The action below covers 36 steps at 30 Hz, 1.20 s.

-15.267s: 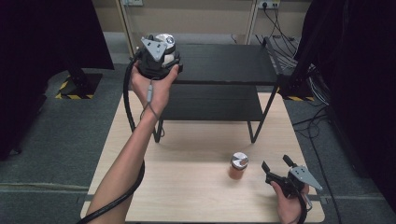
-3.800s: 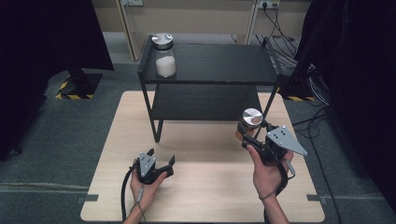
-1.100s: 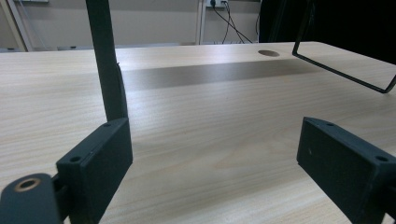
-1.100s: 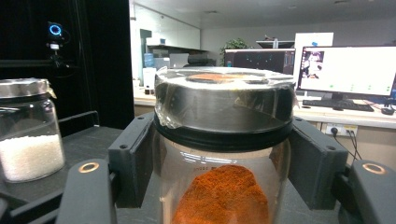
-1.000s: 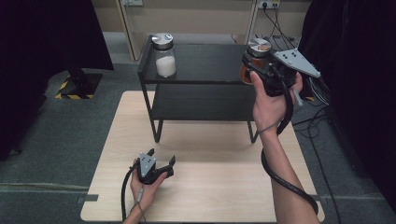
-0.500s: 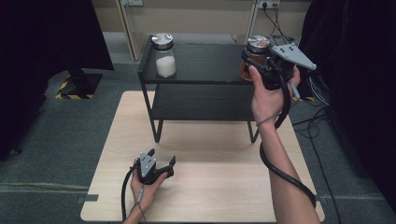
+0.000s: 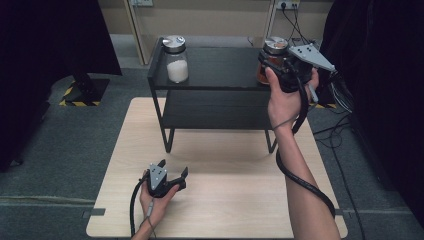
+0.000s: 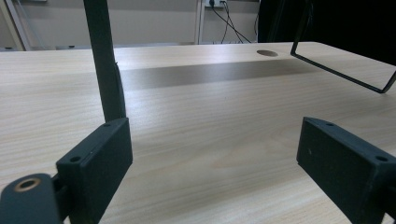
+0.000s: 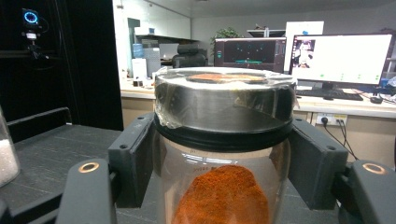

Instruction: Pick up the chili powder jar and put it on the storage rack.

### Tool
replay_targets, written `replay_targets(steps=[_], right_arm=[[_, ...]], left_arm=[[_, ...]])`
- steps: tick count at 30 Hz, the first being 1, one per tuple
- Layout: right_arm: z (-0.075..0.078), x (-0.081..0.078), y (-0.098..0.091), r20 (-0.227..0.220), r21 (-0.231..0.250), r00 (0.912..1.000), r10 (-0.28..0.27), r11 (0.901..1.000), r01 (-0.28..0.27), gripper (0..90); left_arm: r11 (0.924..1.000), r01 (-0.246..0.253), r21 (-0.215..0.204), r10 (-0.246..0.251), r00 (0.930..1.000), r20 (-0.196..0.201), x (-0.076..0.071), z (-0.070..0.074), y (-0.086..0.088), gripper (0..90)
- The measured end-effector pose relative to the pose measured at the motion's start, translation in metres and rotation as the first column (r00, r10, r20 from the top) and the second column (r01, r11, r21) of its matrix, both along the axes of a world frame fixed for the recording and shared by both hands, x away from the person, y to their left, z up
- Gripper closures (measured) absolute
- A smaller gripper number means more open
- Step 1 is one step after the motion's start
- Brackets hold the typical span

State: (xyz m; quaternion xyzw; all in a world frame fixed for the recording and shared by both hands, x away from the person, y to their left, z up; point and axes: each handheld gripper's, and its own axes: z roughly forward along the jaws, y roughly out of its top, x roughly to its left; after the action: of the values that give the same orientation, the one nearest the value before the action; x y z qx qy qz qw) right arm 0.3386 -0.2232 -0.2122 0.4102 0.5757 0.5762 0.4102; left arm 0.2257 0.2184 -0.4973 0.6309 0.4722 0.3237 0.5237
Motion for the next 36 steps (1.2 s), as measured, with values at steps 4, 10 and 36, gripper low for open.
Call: replay_targets(steps=[4, 10, 36], right_arm=[[-0.003, 0.003, 0.000, -0.002, -0.004, 1.0000, -0.003, 1.0000, 0.003, 32.2], [-0.004, 0.007, -0.001, -0.007, -0.008, 1.0000, -0.003, 1.0000, 0.003, 32.2], [-0.012, 0.012, -0.003, 0.013, -0.008, 0.9998, 0.012, 0.9999, -0.012, 29.8]], left_arm=[[1.0000, 0.000, 0.001, 0.000, 1.0000, 0.000, 0.000, 0.000, 0.000, 10.0], [1.0000, 0.001, 0.001, -0.001, 1.0000, -0.003, 0.000, 0.000, 0.000, 10.0], [1.0000, -0.003, -0.007, 0.003, 1.0000, -0.004, 0.000, 0.000, 0.000, 9.9]])
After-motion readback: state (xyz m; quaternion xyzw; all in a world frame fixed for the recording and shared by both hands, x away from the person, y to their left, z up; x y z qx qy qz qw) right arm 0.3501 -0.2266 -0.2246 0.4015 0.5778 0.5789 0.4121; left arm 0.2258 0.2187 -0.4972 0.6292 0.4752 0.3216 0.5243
